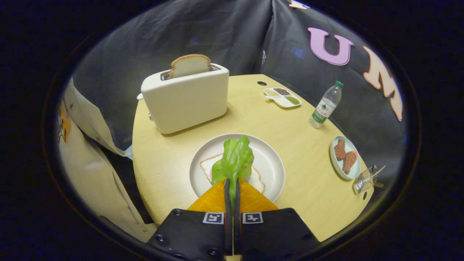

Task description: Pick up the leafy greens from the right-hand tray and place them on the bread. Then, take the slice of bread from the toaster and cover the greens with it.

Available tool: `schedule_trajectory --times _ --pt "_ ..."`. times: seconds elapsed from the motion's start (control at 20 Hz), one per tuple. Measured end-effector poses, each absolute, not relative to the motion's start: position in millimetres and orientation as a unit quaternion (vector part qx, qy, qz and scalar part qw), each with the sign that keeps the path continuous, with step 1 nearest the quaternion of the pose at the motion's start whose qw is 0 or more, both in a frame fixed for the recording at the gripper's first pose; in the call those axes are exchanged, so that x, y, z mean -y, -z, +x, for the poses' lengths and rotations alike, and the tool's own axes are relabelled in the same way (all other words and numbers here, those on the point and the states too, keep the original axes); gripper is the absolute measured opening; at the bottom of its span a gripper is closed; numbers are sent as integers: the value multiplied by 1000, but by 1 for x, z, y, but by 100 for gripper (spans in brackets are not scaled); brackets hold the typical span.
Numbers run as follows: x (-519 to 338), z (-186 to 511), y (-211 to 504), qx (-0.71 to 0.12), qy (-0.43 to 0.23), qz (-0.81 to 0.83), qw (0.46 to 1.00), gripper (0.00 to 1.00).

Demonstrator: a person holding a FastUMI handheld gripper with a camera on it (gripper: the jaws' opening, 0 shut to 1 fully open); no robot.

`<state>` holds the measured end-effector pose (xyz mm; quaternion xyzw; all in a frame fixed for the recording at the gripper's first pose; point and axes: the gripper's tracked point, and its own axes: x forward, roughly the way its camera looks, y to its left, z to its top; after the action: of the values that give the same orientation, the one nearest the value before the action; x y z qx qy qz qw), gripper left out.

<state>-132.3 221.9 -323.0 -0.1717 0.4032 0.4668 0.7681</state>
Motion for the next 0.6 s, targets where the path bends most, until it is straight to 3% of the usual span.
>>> schedule_trajectory --times 0.5,0.6 --pt "-252 -138 341 -426 -496 -177 736 5" --pt "-253 -137 348 -431 -499 -183 729 9"
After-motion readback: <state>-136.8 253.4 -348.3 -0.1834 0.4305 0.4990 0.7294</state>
